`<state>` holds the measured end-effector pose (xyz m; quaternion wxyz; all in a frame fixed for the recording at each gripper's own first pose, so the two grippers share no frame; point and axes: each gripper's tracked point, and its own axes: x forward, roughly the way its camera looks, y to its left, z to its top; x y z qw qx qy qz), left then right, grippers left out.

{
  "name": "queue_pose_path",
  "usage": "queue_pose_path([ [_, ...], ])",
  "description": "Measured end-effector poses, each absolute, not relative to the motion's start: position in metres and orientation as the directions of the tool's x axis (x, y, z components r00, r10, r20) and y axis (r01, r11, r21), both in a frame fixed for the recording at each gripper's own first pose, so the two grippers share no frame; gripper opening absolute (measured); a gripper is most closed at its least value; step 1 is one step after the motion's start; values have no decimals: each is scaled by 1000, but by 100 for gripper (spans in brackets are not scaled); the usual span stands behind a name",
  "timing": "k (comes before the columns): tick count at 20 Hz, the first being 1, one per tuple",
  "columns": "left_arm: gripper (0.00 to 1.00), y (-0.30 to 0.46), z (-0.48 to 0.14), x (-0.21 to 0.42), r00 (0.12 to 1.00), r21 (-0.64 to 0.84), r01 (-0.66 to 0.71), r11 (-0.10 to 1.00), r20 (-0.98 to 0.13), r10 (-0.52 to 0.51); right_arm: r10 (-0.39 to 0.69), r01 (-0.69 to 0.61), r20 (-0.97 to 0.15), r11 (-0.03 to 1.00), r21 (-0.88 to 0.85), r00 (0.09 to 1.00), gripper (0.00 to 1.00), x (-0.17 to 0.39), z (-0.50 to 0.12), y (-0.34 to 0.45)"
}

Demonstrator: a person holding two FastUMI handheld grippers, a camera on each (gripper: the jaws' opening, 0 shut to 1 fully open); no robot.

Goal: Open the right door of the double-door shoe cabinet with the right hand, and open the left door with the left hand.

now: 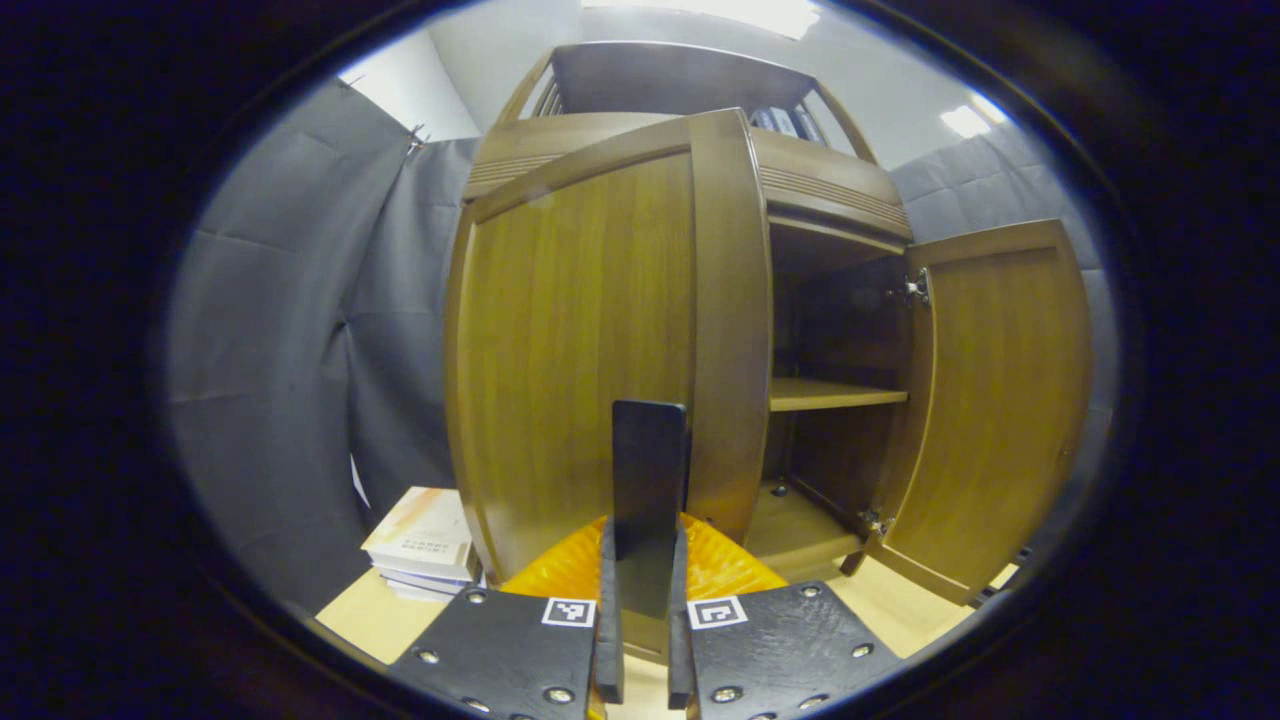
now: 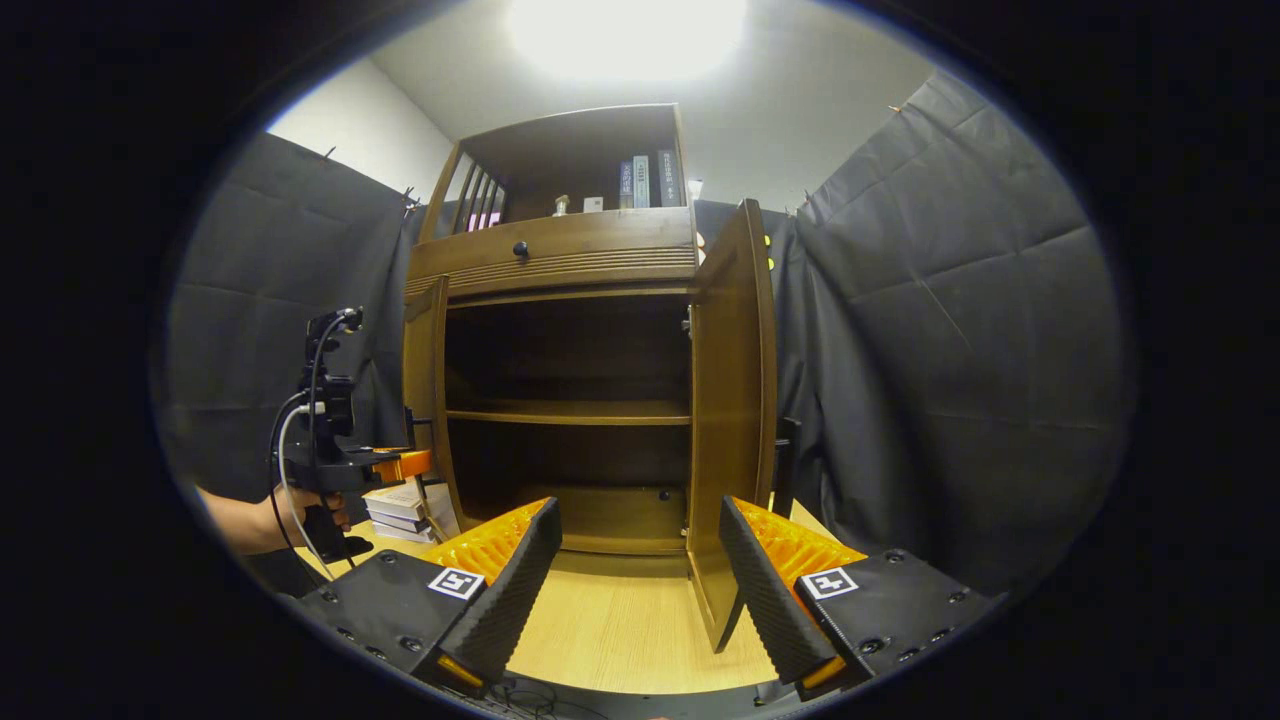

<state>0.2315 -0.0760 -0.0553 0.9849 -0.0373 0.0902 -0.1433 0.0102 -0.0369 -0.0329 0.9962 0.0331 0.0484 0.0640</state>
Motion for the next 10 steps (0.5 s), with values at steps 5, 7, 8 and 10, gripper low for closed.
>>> queue_pose_path([
  [5,20,-58,-53,220,950,-107,254,961,-159,-269,152,-148,-90,988,49,984,99,6,-33,-22],
  [7,20,-50,-52,216,955,-107,239,965,-154,-253,162,-158,-91,986,48,983,97,4,-34,-17],
  [8,20,-46,-53,214,957,-107,230,967,-153,-245,166,-162,-95,986,48,982,97,4,-35,-14],
  [10,19,-38,-52,210,960,-115,218,969,-152,-234,175,-172,-102,984,46,979,97,5,-36,-10],
])
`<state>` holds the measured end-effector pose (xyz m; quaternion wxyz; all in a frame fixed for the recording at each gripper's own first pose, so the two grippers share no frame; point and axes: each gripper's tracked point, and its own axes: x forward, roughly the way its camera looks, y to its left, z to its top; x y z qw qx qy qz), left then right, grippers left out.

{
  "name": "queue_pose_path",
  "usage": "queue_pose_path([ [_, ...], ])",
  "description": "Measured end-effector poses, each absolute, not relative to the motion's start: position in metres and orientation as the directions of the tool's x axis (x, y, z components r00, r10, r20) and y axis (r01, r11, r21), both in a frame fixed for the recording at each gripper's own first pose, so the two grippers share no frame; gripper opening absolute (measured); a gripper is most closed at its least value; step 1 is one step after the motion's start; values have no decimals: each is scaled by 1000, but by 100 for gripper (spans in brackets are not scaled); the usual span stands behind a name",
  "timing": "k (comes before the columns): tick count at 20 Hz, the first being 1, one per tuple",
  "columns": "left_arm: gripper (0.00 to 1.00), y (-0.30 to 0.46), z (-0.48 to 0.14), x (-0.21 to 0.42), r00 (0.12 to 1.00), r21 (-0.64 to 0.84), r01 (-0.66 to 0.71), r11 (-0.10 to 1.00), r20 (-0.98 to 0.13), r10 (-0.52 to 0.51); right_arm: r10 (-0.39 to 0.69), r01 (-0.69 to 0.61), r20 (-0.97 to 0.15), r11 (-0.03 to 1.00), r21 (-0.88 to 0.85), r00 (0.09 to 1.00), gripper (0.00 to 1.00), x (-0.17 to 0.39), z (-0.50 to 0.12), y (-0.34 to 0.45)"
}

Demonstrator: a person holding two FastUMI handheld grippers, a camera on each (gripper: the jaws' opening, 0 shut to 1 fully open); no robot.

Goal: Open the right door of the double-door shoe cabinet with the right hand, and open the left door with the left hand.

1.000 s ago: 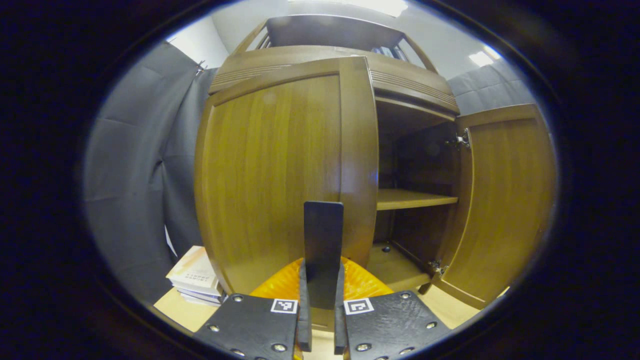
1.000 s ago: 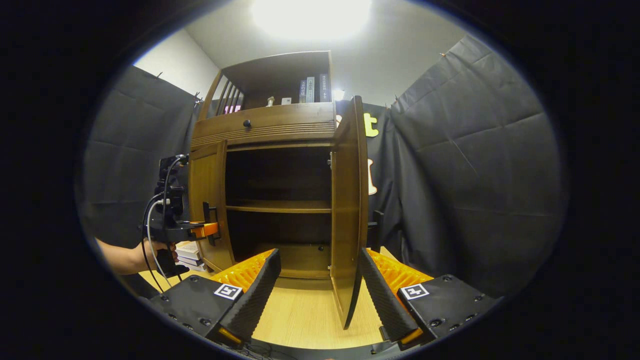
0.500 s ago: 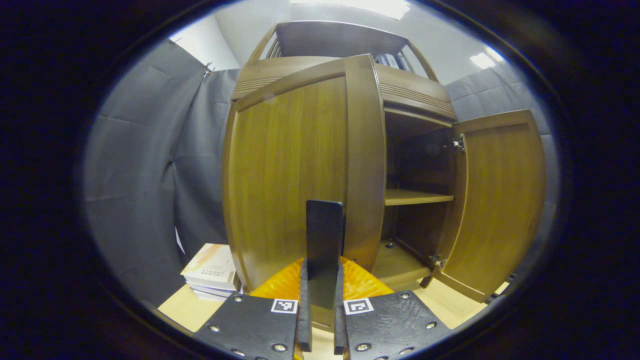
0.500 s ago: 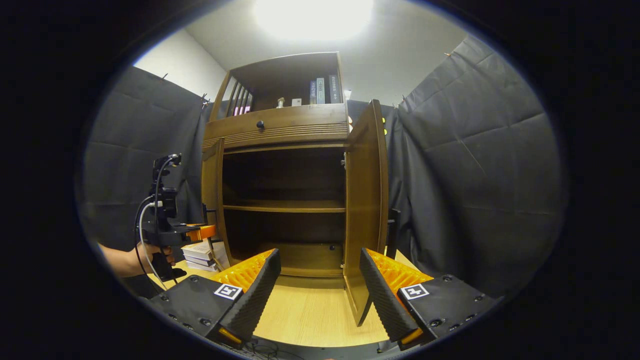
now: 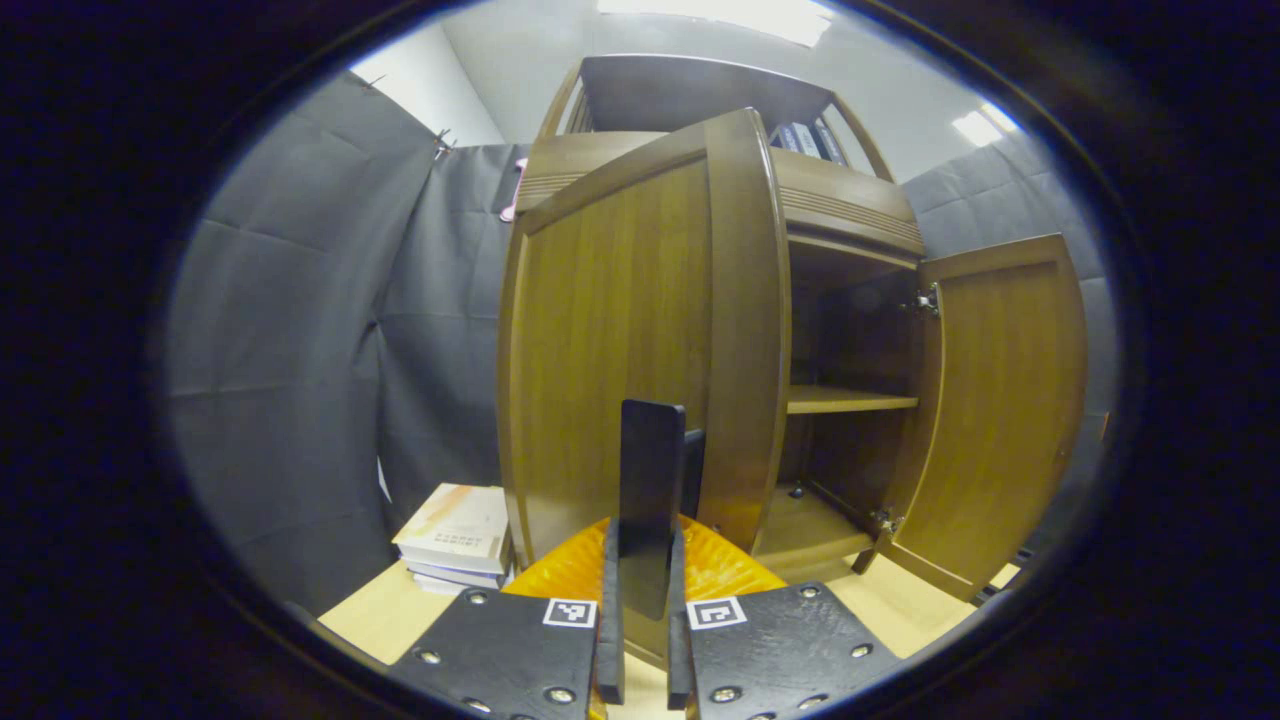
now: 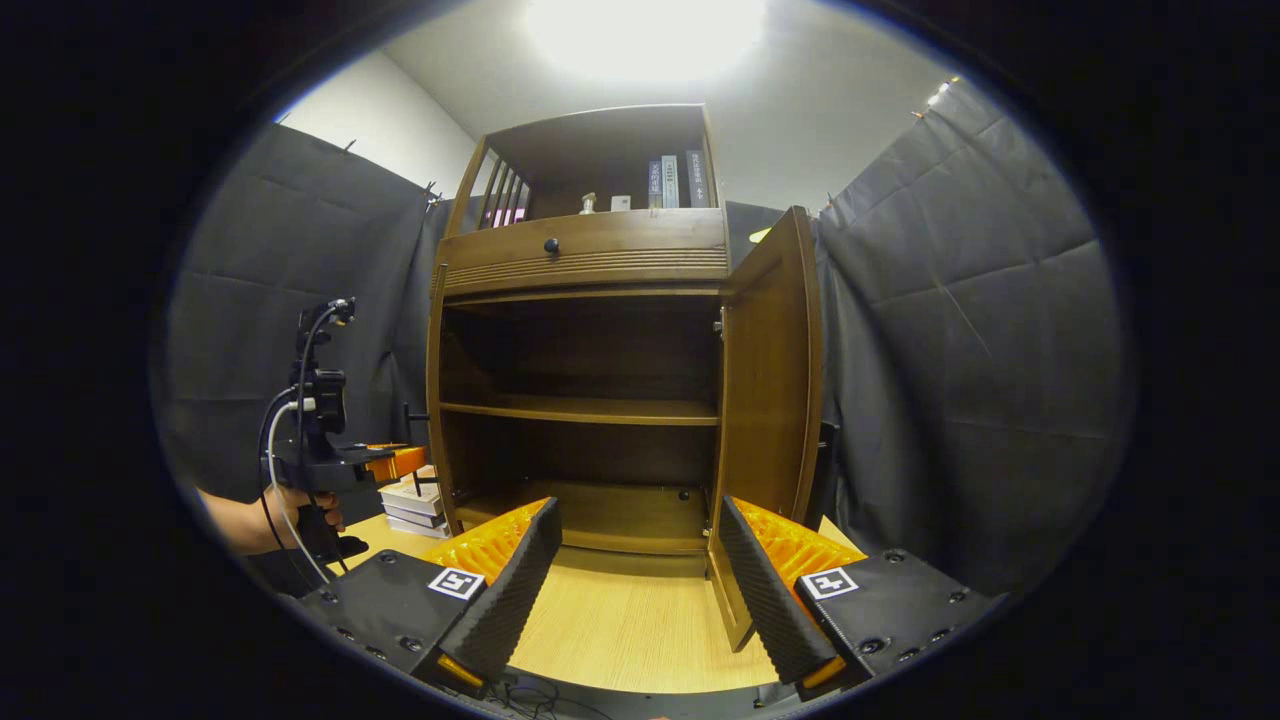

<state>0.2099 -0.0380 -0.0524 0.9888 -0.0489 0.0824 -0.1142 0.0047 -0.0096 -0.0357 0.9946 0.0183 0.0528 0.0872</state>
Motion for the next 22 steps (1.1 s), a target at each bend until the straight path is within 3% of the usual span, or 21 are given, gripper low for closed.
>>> queue_pose_path([
  [21,19,67,-59,195,983,-61,85,995,-160,-94,265,-264,-96,964,21,960,99,6,-37,35],
  [22,14,76,-56,187,984,-57,79,995,-157,-87,263,-262,-95,965,25,960,99,7,-36,35],
])
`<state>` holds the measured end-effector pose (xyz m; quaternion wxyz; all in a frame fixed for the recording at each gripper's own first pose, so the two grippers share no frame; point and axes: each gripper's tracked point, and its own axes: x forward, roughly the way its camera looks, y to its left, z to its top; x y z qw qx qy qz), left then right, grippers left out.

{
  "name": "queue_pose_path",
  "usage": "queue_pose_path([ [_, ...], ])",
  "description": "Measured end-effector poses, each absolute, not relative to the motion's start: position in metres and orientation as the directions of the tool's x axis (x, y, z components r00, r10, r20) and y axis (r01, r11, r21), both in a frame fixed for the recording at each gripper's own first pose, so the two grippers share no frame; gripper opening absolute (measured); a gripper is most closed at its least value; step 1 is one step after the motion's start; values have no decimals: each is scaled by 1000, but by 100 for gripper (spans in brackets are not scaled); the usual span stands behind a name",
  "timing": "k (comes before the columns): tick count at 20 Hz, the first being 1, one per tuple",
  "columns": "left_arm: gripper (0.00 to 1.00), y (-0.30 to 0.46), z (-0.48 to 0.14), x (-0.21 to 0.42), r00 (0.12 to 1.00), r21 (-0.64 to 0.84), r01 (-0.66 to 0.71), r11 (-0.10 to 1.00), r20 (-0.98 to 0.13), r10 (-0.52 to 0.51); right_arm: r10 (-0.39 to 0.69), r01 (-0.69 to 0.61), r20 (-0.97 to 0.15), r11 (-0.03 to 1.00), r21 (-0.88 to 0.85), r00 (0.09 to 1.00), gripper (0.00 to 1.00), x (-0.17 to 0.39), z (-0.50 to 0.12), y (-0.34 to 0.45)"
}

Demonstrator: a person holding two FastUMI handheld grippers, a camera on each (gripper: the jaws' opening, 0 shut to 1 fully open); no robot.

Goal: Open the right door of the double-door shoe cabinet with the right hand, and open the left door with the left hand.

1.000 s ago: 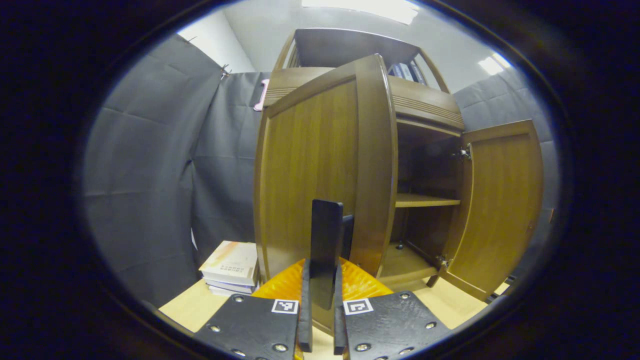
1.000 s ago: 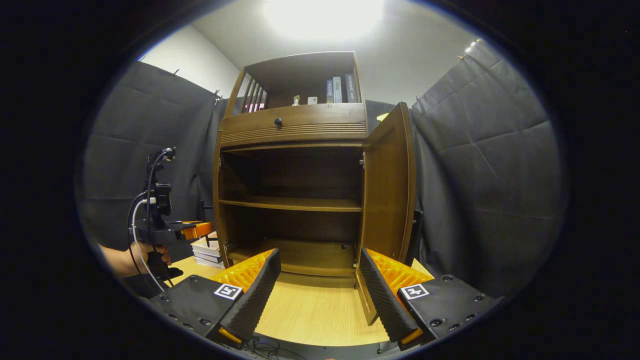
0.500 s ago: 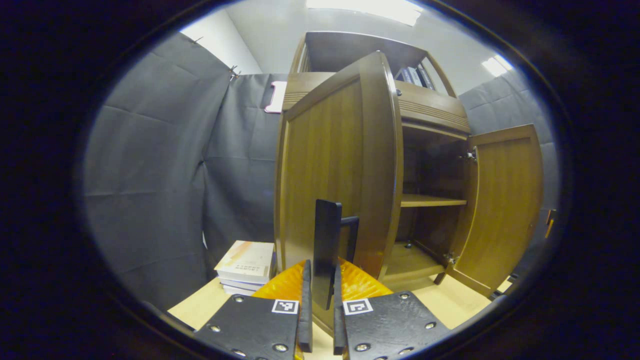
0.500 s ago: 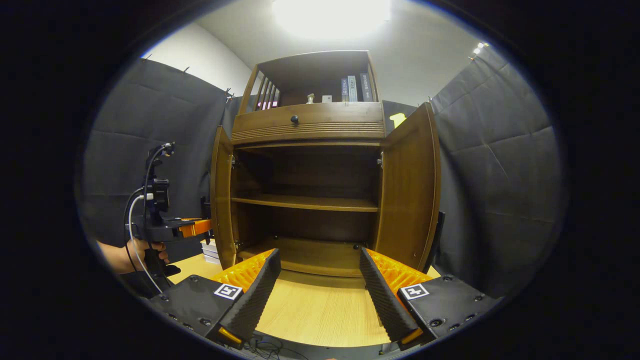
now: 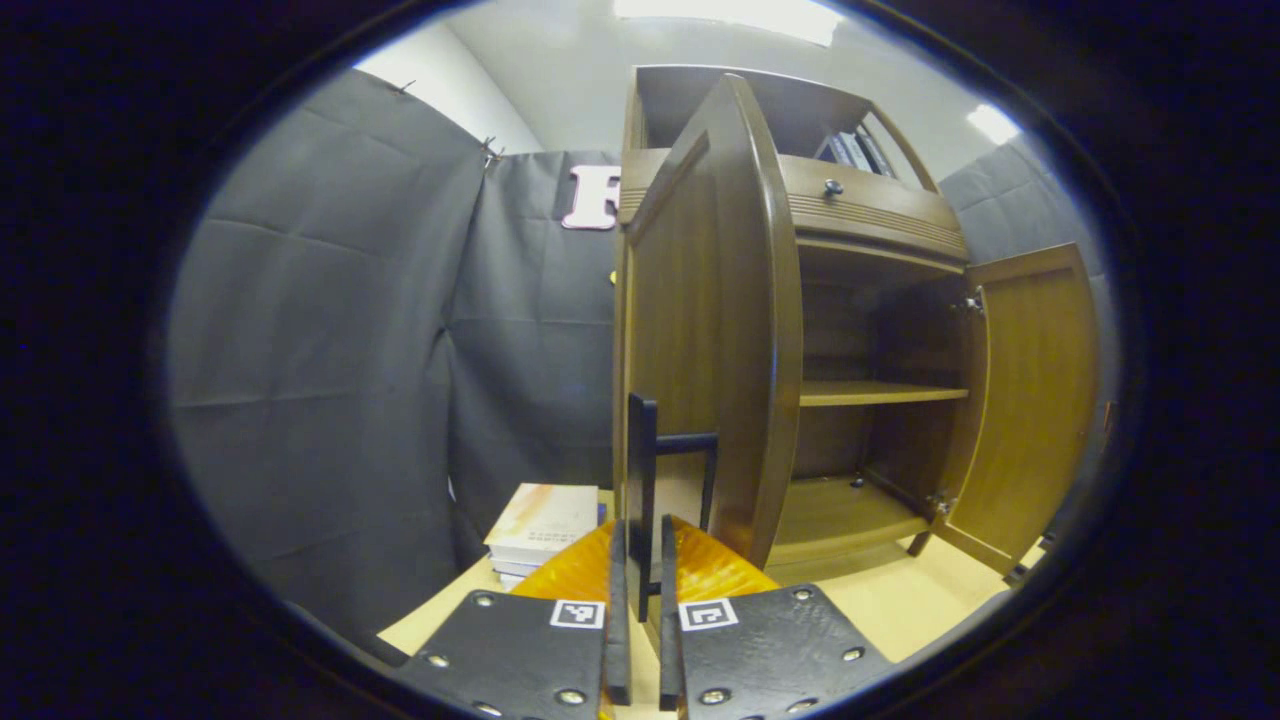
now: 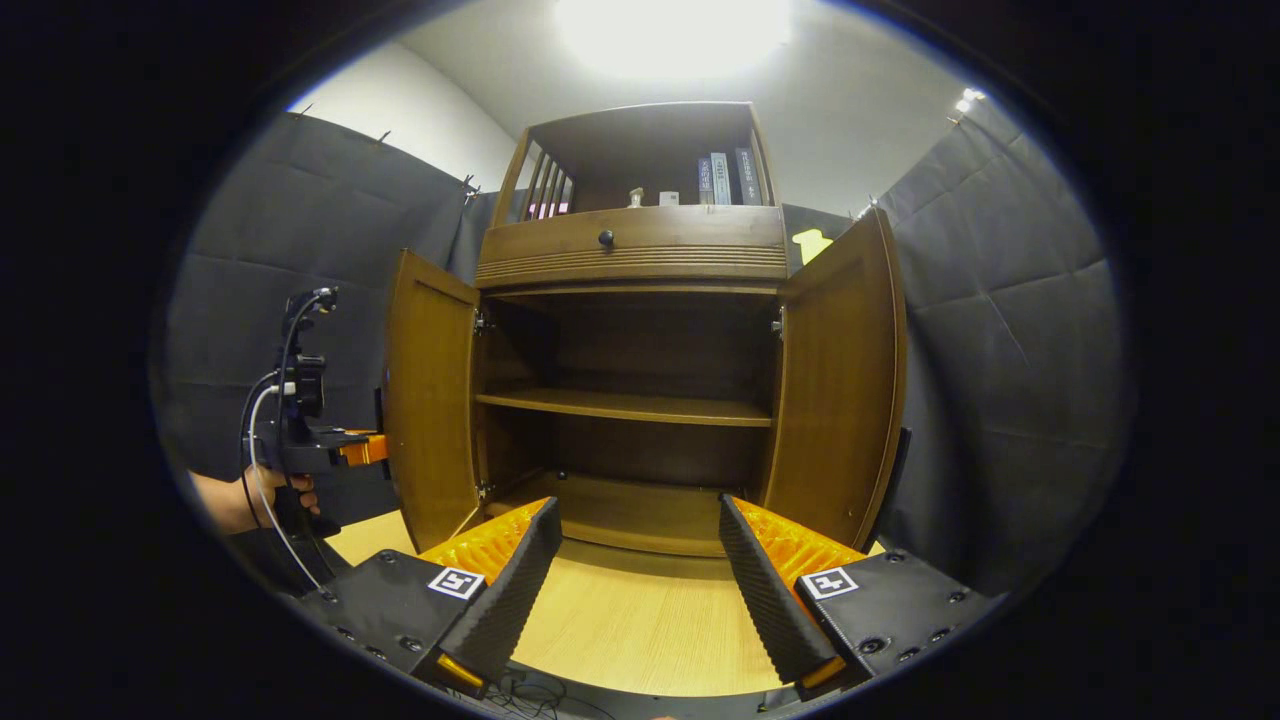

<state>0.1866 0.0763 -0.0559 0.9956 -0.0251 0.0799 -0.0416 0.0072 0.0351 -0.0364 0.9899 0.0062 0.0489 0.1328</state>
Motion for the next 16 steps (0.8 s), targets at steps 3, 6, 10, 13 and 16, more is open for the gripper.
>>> queue_pose_path([
  [3,12,98,-56,184,986,-51,54,997,-156,-62,265,-262,-87,964,41,960,97,11,-33,38],
  [6,12,120,-61,180,986,-39,34,999,-164,-40,271,-269,-82,962,42,959,97,14,-31,43],
  [10,10,151,-65,164,984,-28,-1,1000,-176,-4,269,-266,-61,963,48,961,99,14,-20,44],
  [13,10,172,-56,153,987,-8,-23,1000,-161,21,248,-247,-18,968,46,969,99,11,-3,39],
  [16,10,184,-52,136,987,-9,-19,1000,-159,17,238,-238,5,970,59,971,97,5,6,35],
])
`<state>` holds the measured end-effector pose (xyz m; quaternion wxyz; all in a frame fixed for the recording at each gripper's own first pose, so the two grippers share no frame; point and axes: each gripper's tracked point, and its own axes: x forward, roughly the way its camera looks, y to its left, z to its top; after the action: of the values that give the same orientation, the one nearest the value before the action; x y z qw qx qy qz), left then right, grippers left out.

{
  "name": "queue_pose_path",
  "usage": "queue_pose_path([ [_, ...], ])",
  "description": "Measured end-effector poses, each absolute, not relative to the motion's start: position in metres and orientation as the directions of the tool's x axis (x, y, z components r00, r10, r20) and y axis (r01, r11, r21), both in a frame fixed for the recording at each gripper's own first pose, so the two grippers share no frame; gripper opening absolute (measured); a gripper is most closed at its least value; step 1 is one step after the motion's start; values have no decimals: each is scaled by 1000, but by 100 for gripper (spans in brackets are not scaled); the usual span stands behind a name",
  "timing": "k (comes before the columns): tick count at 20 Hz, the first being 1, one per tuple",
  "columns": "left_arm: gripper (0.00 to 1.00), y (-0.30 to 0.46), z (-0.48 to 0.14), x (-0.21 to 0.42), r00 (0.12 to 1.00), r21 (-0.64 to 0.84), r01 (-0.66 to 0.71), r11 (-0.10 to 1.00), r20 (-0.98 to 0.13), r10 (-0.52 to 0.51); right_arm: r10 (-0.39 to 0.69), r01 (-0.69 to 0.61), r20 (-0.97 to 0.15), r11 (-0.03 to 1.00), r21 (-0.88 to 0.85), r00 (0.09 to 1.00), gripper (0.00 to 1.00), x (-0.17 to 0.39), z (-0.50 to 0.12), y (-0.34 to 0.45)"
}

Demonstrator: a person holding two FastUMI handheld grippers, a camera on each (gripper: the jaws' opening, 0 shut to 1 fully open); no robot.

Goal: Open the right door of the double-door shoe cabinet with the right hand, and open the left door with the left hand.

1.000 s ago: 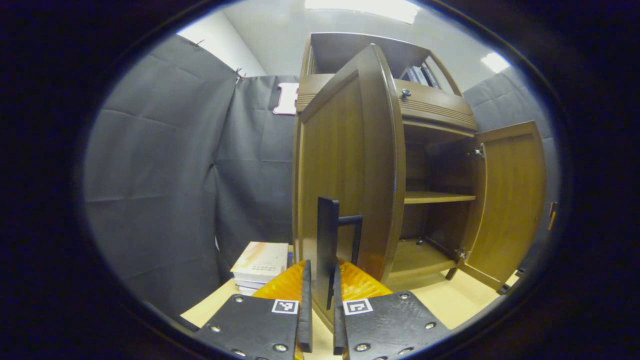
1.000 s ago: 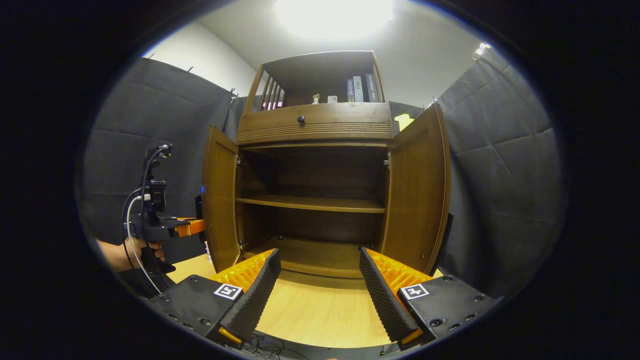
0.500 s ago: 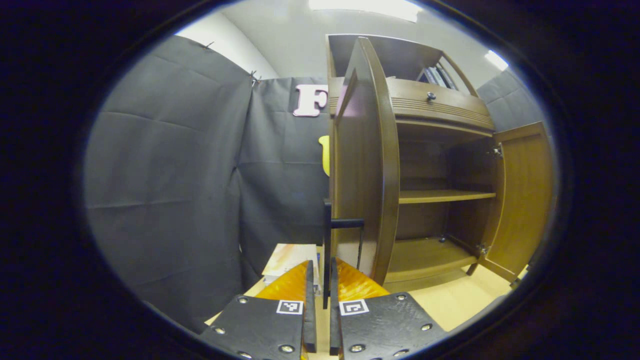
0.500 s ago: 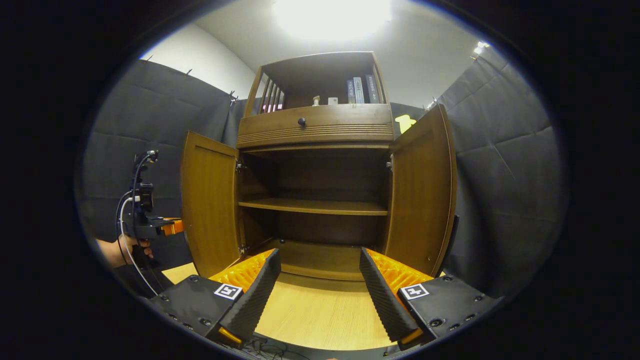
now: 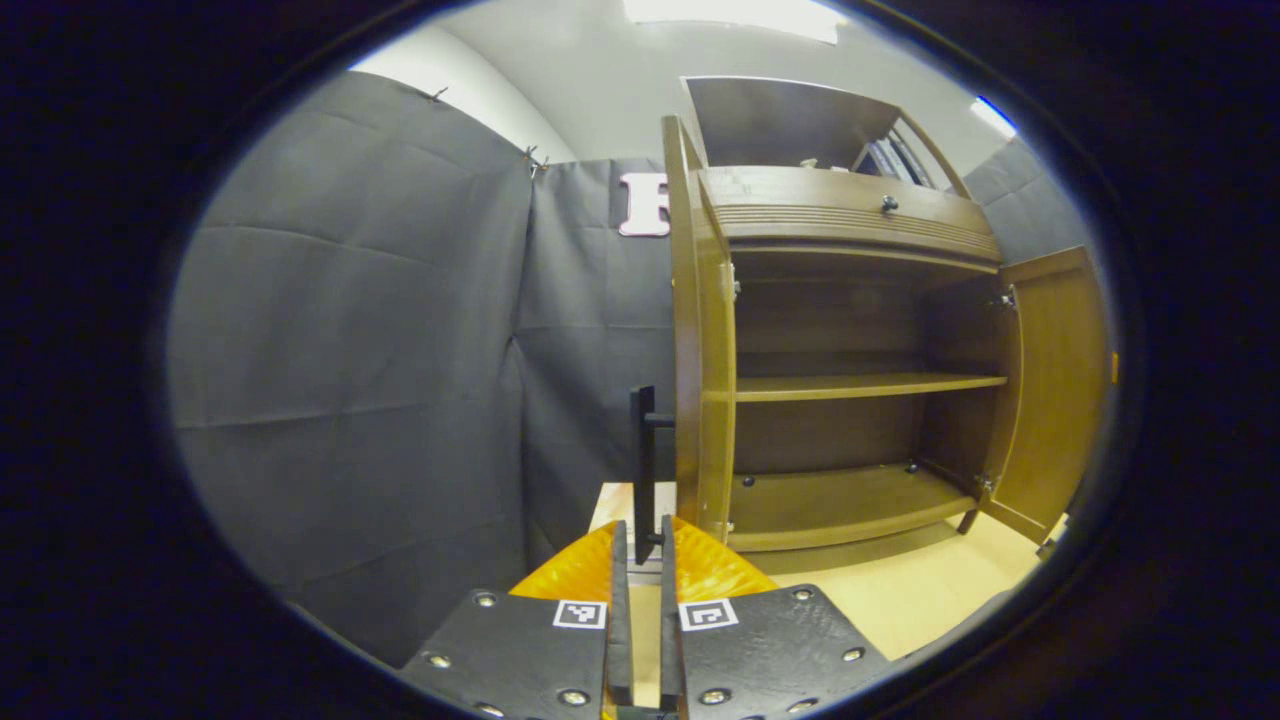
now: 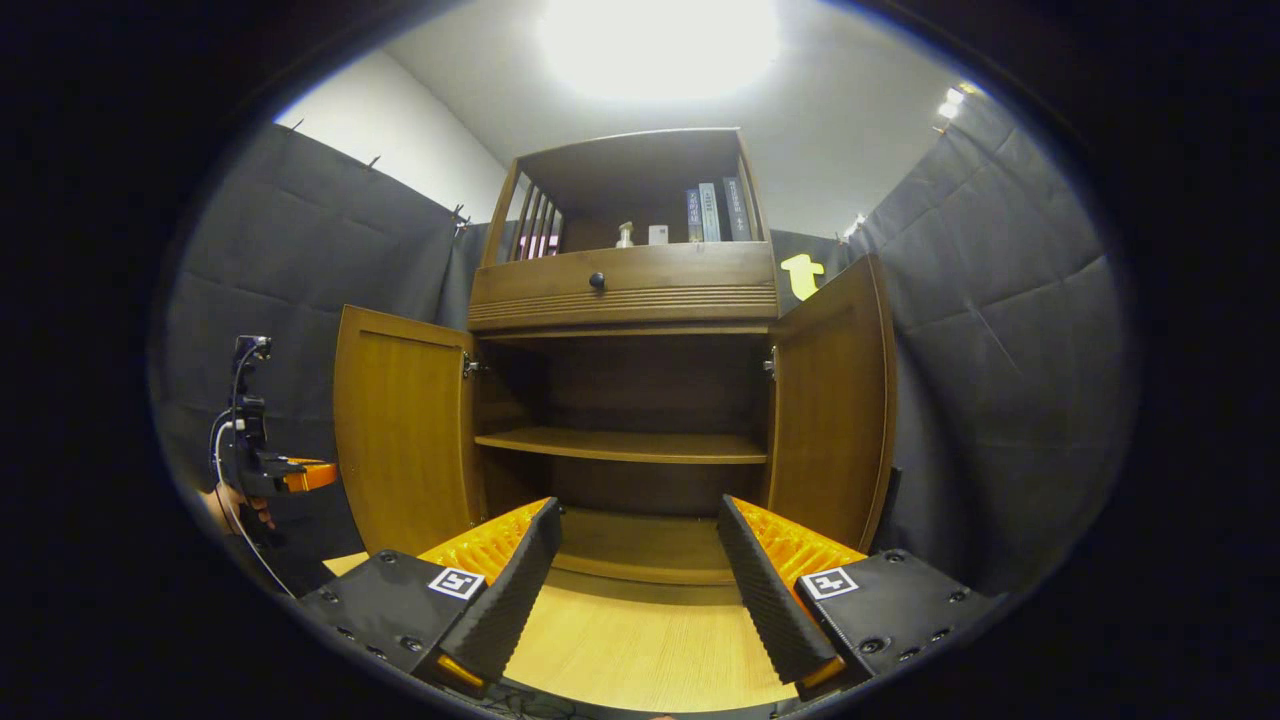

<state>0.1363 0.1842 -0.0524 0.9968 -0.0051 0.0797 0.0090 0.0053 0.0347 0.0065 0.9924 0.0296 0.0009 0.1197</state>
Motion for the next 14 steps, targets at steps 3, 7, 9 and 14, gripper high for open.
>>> queue_pose_path([
  [3,14,176,-30,117,992,-5,1,1000,-126,-2,220,-220,17,974,60,975,99,-2,13,24],
  [7,14,157,5,85,997,-4,24,1000,-79,-24,201,-203,31,978,57,979,99,-16,24,8],
  [9,14,146,22,67,998,-8,35,999,-59,-35,199,-200,32,979,41,979,96,-24,27,1],
  [14,10,113,45,30,998,19,52,998,-20,-51,220,-221,29,975,26,975,99,-46,31,-12],
])
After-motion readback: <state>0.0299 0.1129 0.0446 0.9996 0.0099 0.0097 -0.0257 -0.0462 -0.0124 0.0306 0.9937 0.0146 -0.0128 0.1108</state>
